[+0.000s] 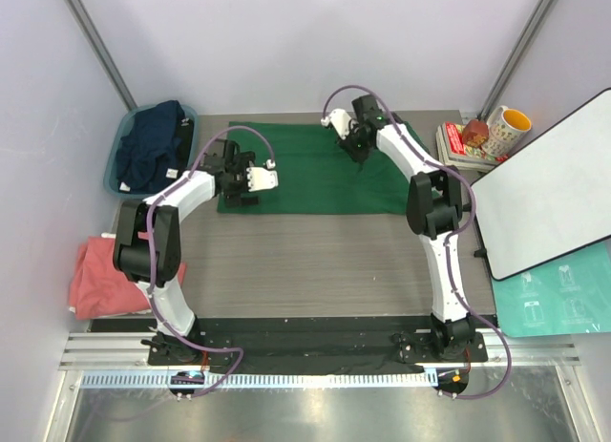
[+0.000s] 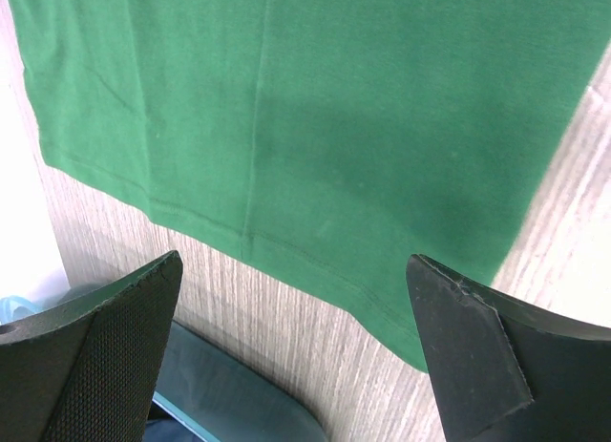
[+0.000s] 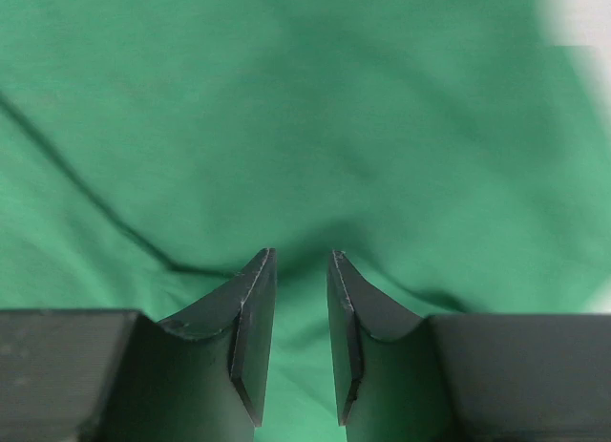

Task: Fold and stack the t-shirts
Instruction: Fold the flattened tshirt in 1/3 of the way

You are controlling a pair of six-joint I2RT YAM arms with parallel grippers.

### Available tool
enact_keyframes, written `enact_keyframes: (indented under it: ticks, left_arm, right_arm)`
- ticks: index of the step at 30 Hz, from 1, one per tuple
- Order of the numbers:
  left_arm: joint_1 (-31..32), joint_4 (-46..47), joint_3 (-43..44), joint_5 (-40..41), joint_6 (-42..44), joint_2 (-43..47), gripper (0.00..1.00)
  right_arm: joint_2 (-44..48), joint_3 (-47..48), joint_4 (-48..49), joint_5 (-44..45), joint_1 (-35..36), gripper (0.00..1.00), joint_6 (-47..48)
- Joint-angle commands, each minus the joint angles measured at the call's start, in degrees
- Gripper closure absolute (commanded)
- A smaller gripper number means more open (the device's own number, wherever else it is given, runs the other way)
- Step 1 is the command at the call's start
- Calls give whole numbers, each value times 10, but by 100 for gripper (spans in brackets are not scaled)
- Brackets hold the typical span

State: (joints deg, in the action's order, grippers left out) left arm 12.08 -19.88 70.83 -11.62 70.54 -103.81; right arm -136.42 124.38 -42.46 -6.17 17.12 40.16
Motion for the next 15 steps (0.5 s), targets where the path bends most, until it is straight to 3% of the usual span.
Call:
enact_keyframes:
  ticks: [1, 15]
  left_arm:
    - [1, 14, -14, -6, -5, 36, 0]
    - [1, 15, -18, -7, -9, 34, 0]
  right_arm:
    - [-3, 10, -18, -31, -2, 67, -46]
    - [28, -34, 12, 27, -2, 66, -59]
